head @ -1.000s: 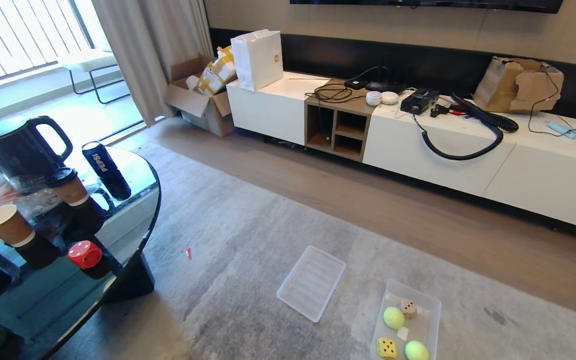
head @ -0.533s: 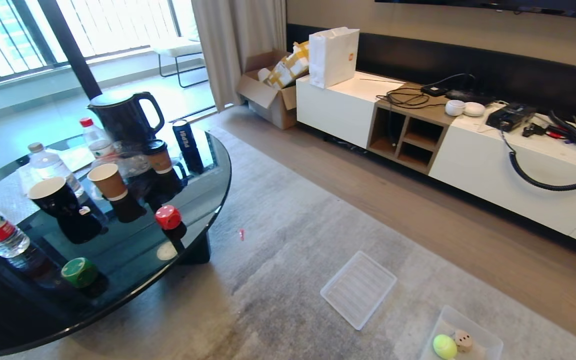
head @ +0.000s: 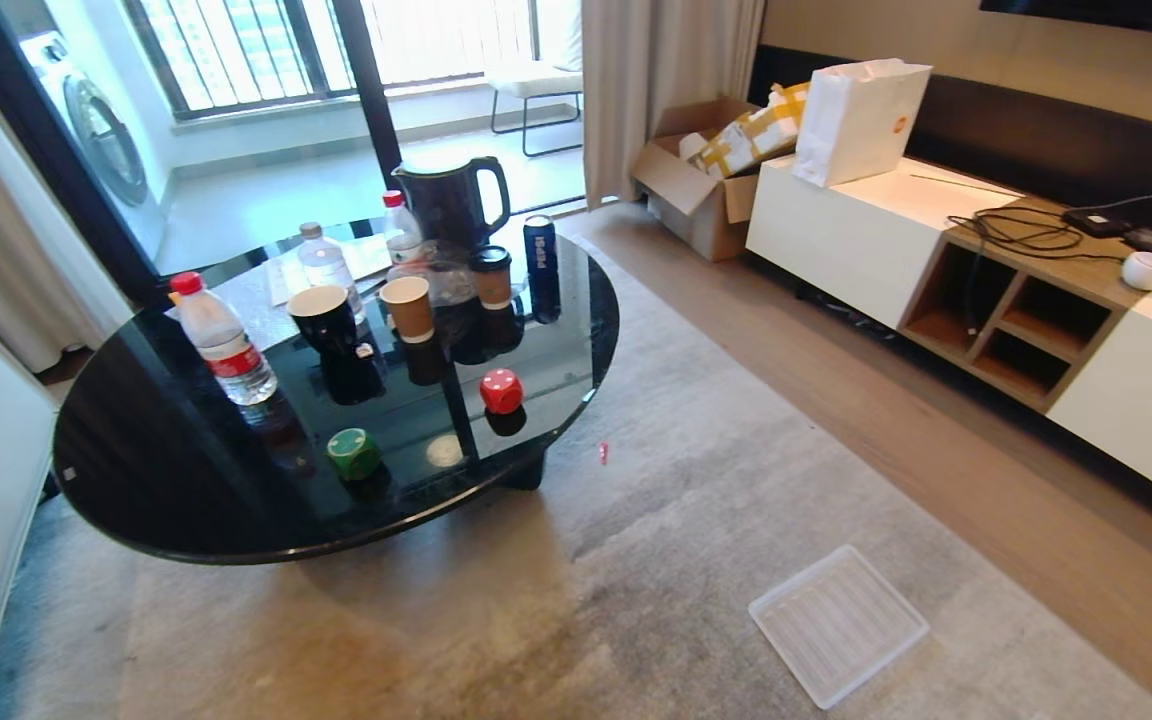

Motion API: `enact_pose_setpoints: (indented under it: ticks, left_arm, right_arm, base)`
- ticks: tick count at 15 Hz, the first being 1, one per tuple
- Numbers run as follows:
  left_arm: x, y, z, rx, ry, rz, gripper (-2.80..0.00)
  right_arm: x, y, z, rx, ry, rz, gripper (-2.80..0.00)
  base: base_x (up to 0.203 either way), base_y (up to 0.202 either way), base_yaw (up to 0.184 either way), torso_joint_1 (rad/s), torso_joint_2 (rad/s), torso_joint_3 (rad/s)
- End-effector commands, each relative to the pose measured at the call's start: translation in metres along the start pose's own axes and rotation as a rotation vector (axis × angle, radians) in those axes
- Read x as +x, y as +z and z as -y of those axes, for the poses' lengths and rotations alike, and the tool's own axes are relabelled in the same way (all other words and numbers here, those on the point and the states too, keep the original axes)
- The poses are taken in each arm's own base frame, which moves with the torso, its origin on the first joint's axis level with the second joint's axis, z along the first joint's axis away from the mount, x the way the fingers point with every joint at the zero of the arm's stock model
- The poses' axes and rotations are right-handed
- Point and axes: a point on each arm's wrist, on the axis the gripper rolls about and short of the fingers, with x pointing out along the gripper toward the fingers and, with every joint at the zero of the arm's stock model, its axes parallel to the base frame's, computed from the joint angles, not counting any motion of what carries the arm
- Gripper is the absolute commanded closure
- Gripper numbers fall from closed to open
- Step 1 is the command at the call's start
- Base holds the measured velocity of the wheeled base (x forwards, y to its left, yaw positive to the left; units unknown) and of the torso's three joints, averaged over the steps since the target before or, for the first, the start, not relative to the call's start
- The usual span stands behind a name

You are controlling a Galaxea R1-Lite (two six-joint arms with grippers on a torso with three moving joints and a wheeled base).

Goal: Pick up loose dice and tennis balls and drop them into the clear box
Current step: Pick up toys out of the box

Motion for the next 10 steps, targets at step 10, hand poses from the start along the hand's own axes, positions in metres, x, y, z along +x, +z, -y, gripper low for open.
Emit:
enact_pose_setpoints:
  ticks: [10]
  left_arm:
    - [0.0, 0.0001, 0.0, 0.004, 0.0, 0.001, 0.0]
  right_arm:
    - [0.0002, 0.0, 0.0, 0.0, -0.001, 0.0, 0.0]
  base:
    - [0.0, -0.008, 0.164, 0.002, 0.0, 0.002]
